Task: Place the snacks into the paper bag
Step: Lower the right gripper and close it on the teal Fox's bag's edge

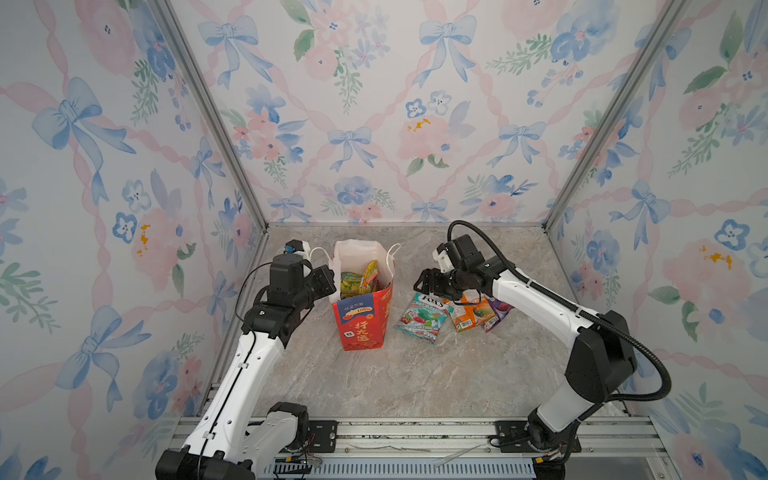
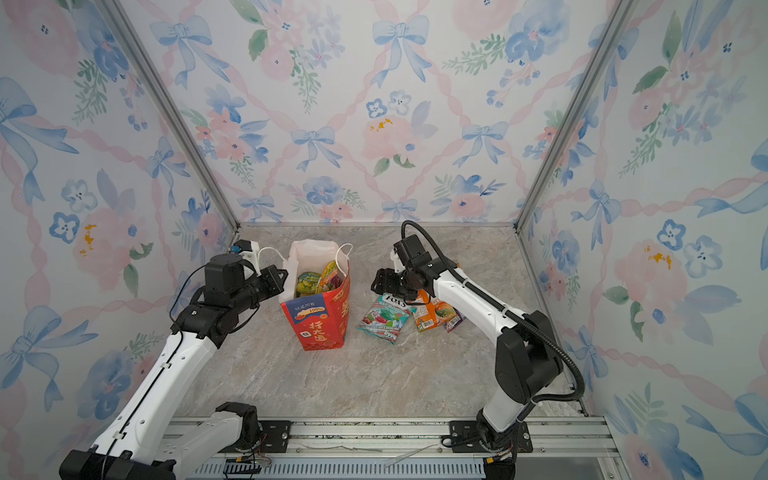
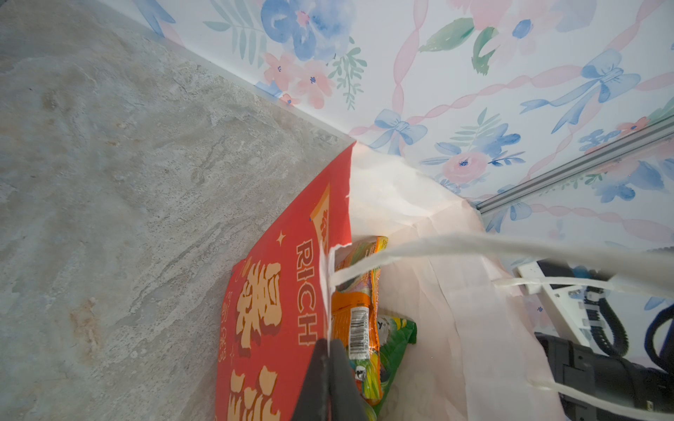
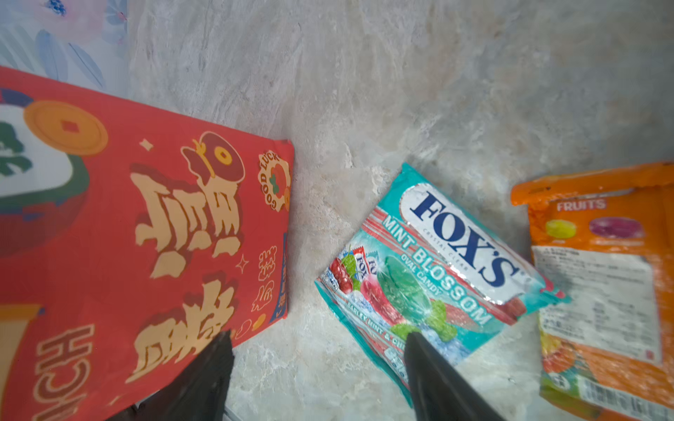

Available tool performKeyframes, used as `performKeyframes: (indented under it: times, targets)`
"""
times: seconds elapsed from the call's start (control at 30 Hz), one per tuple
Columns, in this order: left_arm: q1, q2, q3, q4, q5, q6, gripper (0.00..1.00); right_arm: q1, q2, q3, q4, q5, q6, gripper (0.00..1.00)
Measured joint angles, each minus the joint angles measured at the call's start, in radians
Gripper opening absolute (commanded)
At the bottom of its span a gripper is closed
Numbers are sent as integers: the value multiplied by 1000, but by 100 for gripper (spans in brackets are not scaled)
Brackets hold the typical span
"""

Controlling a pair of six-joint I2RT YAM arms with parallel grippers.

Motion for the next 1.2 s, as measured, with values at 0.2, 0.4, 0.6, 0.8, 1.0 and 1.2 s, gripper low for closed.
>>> performKeyframes:
  times: [0.2,0.4,0.6,0.8,1.0,1.2]
  targets:
    - [0,9,0,1,0,0,0,-33,-53,-204,63,-43,59,82]
    - [0,13,0,6,2,0,0,-39,-98,-313,113,-37,110,87]
    - [0,17,0,13,7,1,0,-39,-93,-367,198,-26,157,91]
    - [5,17,0,15,11,11,0,-45,-33,-384,271,-23,180,93]
    - [8,17,0,15,15,12,0,-50,24,-384,323,-24,187,94]
    - [8,17,0,15,16,12,0,-53,75,-374,376,-36,187,95]
